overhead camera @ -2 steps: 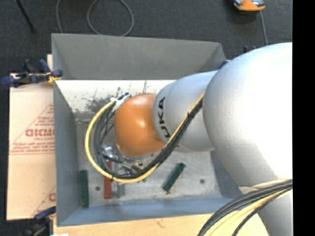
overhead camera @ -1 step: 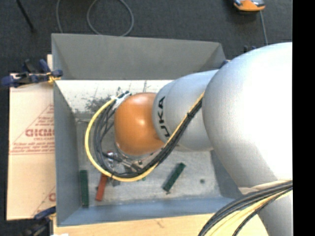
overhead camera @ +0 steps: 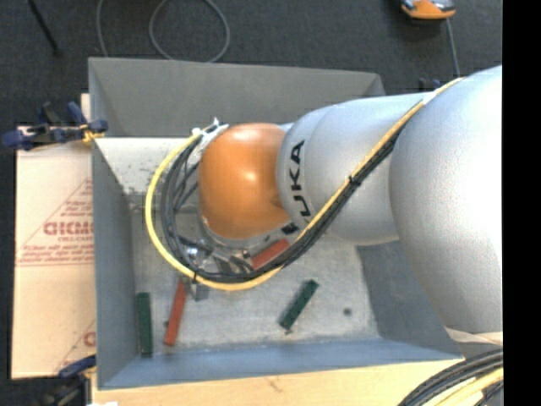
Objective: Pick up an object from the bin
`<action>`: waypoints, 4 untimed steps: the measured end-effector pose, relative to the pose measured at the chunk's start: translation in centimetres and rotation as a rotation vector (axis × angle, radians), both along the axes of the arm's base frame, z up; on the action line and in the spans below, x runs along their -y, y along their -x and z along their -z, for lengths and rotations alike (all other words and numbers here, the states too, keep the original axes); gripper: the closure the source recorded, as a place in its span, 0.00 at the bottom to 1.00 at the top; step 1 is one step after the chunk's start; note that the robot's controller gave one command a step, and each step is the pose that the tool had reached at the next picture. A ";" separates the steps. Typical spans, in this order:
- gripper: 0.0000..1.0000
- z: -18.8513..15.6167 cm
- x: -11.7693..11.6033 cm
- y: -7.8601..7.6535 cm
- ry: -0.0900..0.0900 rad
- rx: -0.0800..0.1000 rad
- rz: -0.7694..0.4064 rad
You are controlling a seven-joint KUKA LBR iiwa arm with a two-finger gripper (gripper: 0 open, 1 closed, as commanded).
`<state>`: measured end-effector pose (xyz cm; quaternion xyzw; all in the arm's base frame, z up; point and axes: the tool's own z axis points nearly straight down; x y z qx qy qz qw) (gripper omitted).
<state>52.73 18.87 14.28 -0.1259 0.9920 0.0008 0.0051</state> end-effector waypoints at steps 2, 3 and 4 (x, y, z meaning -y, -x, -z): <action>0.00 7.4 -3.4 -4.7 0.004 -0.008 -0.326; 0.00 4.9 4.0 -3.6 0.008 -0.006 -0.369; 0.00 7.3 -0.2 -3.0 0.005 -0.006 -0.660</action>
Offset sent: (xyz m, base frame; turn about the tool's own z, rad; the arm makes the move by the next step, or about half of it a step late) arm 0.0000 0.0000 0.0000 0.0000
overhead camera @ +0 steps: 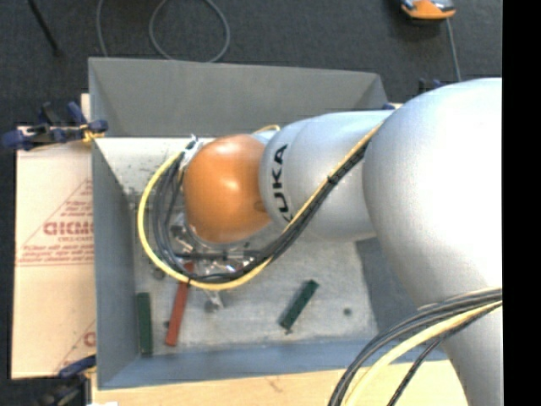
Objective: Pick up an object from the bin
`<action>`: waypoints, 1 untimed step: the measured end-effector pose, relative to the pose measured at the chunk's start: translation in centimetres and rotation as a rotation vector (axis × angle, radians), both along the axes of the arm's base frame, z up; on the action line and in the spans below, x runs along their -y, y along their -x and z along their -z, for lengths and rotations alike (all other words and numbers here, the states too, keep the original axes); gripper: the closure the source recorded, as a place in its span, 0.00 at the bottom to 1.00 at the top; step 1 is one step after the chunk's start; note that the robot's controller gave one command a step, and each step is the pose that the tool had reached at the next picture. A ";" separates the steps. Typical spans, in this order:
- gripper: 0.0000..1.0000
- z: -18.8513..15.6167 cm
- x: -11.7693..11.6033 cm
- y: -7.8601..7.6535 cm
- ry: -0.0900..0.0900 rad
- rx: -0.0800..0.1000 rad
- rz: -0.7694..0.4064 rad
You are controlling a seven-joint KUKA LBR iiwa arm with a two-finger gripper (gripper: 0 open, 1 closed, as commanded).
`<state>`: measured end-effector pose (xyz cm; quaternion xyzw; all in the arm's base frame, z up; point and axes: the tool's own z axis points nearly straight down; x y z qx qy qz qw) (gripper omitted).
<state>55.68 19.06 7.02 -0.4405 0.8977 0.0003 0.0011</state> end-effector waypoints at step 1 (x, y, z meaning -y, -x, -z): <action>1.00 -0.1 0.0 0.0 -0.002 0.000 0.005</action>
Offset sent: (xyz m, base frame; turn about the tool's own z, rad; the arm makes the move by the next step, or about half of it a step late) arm 0.0000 0.0000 0.0000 0.0000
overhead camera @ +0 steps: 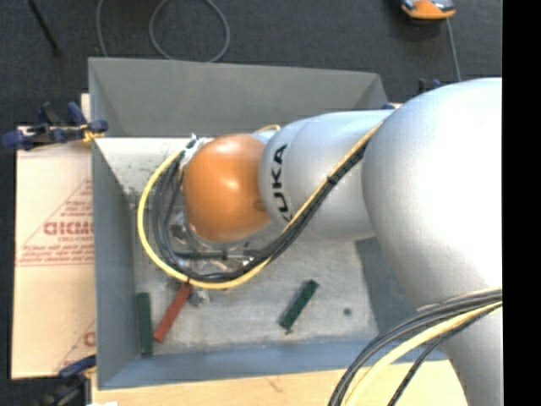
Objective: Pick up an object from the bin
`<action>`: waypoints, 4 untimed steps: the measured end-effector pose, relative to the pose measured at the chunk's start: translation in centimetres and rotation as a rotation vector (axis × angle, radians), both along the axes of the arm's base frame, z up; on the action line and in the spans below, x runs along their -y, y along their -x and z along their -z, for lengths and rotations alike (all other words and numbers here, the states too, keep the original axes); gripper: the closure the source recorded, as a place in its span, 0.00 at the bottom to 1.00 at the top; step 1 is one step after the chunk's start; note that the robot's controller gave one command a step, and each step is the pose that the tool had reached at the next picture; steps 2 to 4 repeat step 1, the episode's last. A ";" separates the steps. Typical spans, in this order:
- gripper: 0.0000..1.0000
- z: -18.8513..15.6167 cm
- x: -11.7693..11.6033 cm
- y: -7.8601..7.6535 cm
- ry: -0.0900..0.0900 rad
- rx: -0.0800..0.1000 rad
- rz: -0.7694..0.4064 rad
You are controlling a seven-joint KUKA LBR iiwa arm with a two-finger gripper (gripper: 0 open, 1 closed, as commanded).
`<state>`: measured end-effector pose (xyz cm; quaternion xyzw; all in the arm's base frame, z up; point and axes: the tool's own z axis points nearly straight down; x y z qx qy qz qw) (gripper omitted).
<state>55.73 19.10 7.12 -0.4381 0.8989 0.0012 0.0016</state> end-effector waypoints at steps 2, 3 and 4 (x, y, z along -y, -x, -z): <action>1.00 -13.9 -3.8 1.9 -0.002 0.009 -0.006; 1.00 -13.9 -3.8 1.9 -0.002 0.009 -0.006; 1.00 -13.9 -3.8 1.9 -0.002 0.009 -0.006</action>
Offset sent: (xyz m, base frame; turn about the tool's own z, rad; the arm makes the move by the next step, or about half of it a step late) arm -0.0214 0.0366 0.1329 -0.0041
